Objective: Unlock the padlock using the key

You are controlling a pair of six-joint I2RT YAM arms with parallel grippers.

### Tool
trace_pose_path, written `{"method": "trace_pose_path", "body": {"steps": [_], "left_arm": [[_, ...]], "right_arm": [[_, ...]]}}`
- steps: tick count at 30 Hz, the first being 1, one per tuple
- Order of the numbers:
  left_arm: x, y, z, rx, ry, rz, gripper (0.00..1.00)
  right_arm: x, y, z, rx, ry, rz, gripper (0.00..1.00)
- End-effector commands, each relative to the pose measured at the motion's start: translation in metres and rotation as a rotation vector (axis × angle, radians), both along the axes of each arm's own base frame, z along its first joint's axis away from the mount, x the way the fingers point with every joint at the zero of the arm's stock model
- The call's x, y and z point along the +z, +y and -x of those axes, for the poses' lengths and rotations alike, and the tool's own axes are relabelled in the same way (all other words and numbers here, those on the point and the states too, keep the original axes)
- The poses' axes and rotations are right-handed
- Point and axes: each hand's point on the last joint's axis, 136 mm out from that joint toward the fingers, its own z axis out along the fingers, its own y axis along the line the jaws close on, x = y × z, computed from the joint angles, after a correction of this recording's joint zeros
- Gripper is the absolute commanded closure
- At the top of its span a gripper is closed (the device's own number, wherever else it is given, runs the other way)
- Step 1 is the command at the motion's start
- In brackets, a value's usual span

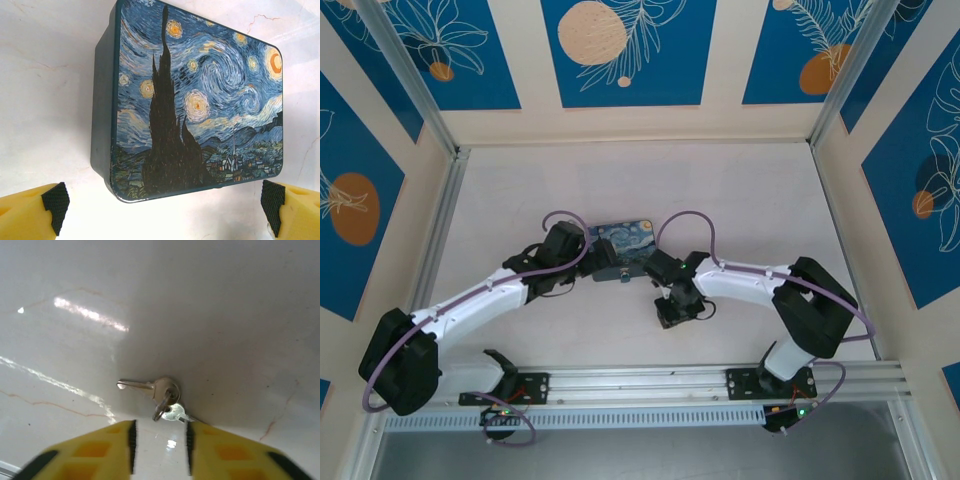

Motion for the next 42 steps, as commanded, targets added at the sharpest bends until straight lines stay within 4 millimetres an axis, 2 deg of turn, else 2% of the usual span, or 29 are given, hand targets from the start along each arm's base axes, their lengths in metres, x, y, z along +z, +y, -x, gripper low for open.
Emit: {"method": "trace_pose_path", "body": {"steps": [1,11,12,17,25,32,37,42], "left_arm": [[-0.009,0.005,0.006,0.004,0.035,-0.009,0.00],[-0.008,0.003,0.003,0.003,0.033,-0.007,0.00],[-0.008,0.003,0.003,0.003,0.033,-0.007,0.00],[-0.007,0.002,0.003,0.003,0.029,-0.005,0.00],[-0.005,0.003,0.002,0.007,0.026,-0.006,0.00],[-0.005,0.001,0.000,0.004,0.026,-0.005,0.00],[-0.001,0.001,0.001,0.009,0.026,0.007,0.00],[0.013,-0.002,0.002,0.025,0.038,0.043,0.00]], "right_arm": [[0.003,-0.004,0.007,0.000,0.010,0.018,0.58],[0.009,0.002,-0.004,0.065,-0.041,0.010,0.54],[0.009,0.002,-0.006,0.073,-0.044,0.019,0.52],[0.002,0.003,-0.011,0.100,-0.046,0.049,0.52],[-0.008,0.006,-0.010,0.105,-0.016,0.060,0.55],[-0.015,0.003,-0.005,0.100,0.013,0.076,0.64],[-0.016,0.003,-0.002,0.089,0.021,0.073,0.79],[-0.014,-0.001,0.001,0.077,0.027,0.073,0.89]]}}
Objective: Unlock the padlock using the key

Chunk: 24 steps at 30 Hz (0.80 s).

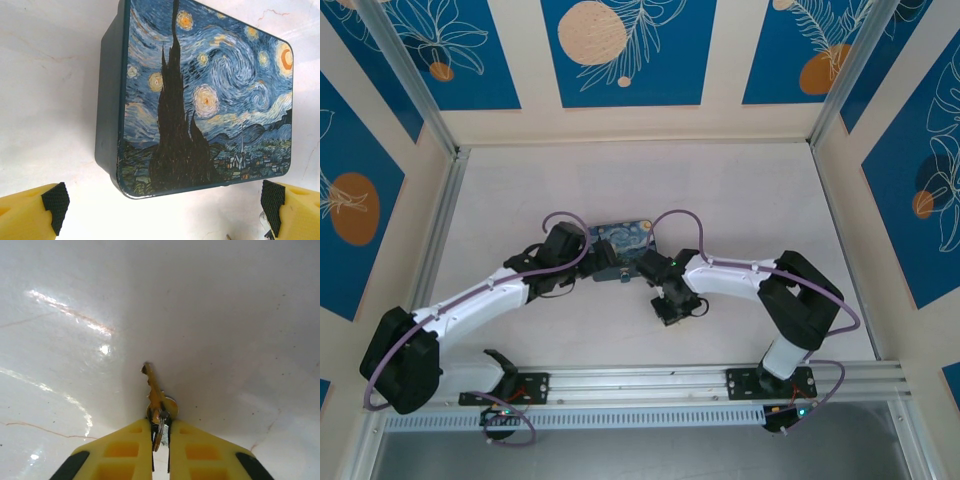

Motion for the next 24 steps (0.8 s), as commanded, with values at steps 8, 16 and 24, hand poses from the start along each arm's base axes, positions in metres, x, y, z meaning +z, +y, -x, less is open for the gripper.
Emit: {"method": "trace_pose_path", "body": {"steps": [8,16,24], "left_arm": [[0.072,-0.033,-0.010,0.046,0.042,0.243,0.00],[0.133,-0.058,-0.023,0.070,0.078,0.377,0.00],[0.181,-0.073,-0.025,0.099,0.116,0.503,0.00]], "right_arm": [[0.013,0.001,0.013,-0.088,0.051,-0.100,1.00],[0.042,0.005,-0.002,-0.218,0.034,-0.215,1.00],[0.066,-0.006,-0.024,-0.374,-0.018,-0.288,1.00]]}}
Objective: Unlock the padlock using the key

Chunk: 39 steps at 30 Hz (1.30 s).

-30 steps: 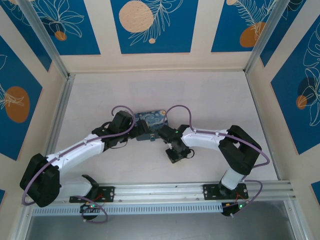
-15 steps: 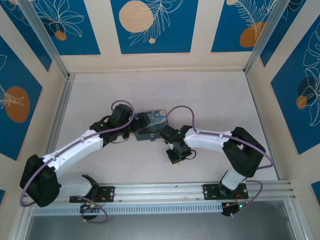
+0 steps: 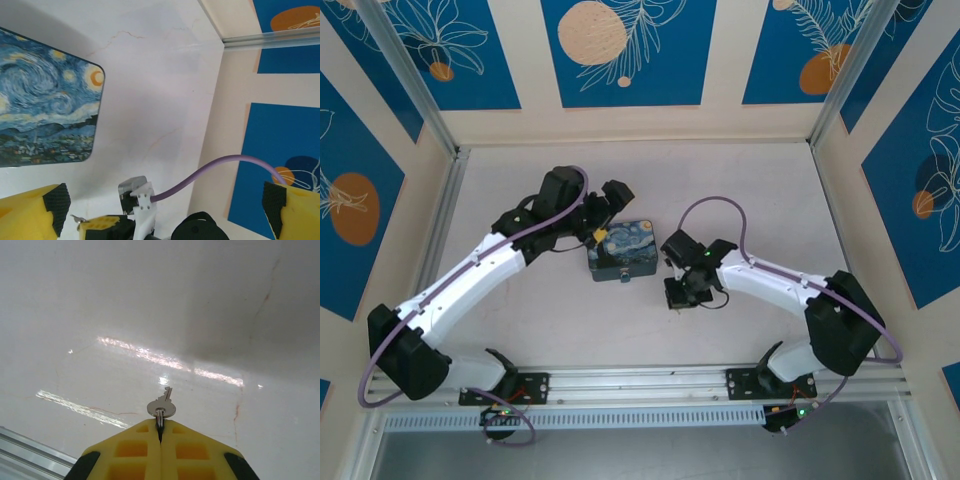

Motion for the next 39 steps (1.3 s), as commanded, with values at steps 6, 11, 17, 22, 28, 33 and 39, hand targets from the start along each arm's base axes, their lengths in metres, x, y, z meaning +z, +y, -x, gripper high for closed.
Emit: {"method": "trace_pose_path", "body": {"steps": [6,11,17,22,28,33,39], "left_arm": [[0.047,-0.013,0.011,-0.001,0.031,0.095,0.00],[0.058,-0.016,0.012,-0.010,0.013,0.113,0.00],[0.065,-0.008,0.011,0.027,-0.018,0.124,0.00],[0.069,-0.009,0.009,0.030,-0.034,0.126,0.00],[0.049,-0.017,0.011,0.006,0.016,0.086,0.00],[0.000,-0.008,0.014,0.008,0.063,-0.020,0.00],[-0.062,0.004,0.021,0.007,0.115,-0.105,0.00]], "right_arm": [[0.021,-0.010,-0.010,-0.152,-0.007,-0.066,1.00],[0.018,-0.013,-0.012,-0.170,0.002,-0.065,1.00],[0.018,-0.011,-0.014,-0.172,0.002,-0.072,1.00],[0.020,-0.010,-0.017,-0.170,-0.009,-0.082,1.00],[0.026,-0.006,-0.018,-0.167,-0.016,-0.112,1.00],[0.039,0.001,-0.023,-0.164,-0.043,-0.173,1.00],[0.059,0.012,-0.030,-0.171,-0.087,-0.267,1.00]]}}
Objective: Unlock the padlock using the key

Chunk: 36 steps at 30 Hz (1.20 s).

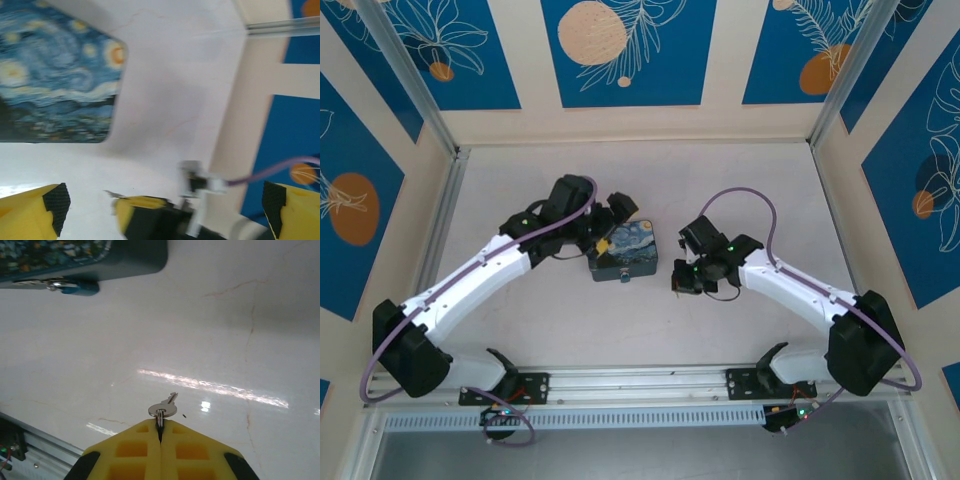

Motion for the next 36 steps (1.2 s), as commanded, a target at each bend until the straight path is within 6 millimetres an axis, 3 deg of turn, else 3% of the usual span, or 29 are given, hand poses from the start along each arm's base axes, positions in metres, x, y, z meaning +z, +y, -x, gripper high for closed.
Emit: {"method": "trace_pose_path", "body": {"steps": [1,8,20,36], "left_arm": [[-0.021,0.004,0.002,0.008,0.004,-0.031,0.00],[-0.043,-0.010,0.010,-0.004,0.031,0.114,0.00],[-0.036,-0.030,0.008,0.106,0.186,0.349,0.05],[-0.042,-0.064,0.010,0.063,0.274,0.408,0.16]], "right_arm": [[0.022,0.012,-0.005,-0.009,-0.032,-0.104,1.00],[0.041,0.018,-0.016,-0.040,-0.085,-0.217,1.00],[0.079,0.028,-0.021,-0.021,-0.190,-0.351,1.00],[0.107,0.056,-0.043,0.003,-0.257,-0.405,1.00]]}}
